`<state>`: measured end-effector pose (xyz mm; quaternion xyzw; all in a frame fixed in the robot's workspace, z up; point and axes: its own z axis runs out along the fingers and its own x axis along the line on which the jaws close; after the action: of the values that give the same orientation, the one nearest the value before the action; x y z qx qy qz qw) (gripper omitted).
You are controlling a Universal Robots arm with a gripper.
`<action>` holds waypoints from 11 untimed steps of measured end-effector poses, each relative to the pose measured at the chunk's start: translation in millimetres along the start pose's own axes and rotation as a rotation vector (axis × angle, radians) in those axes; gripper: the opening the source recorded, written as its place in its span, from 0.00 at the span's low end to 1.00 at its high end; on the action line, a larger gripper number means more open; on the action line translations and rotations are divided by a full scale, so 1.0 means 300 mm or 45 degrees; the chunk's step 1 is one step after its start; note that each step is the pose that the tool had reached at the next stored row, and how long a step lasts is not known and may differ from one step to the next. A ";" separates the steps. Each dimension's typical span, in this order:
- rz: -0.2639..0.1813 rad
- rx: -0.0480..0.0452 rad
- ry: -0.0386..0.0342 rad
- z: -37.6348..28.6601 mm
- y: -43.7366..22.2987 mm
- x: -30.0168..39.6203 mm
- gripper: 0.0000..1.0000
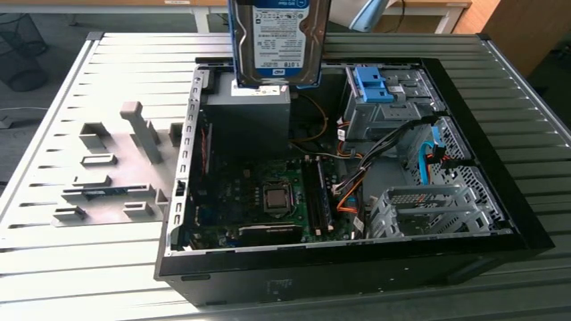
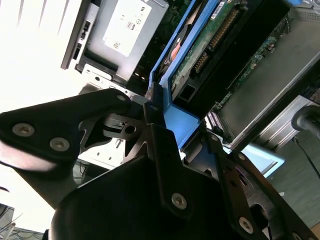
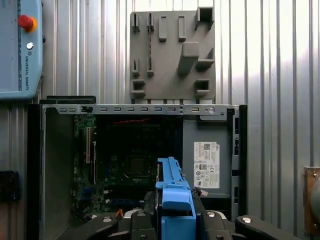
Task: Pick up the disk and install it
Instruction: 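Insert the disk into the insertion slot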
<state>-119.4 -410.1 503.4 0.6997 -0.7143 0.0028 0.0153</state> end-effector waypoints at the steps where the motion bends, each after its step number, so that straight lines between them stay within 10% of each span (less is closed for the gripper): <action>1: 0.000 0.000 0.0002 0.001 0.000 0.012 0.36; 11: 0.000 0.000 0.0000 0.011 -0.003 0.120 0.36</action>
<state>-119.4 -446.3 501.0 0.6998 -0.7142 0.0028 0.0153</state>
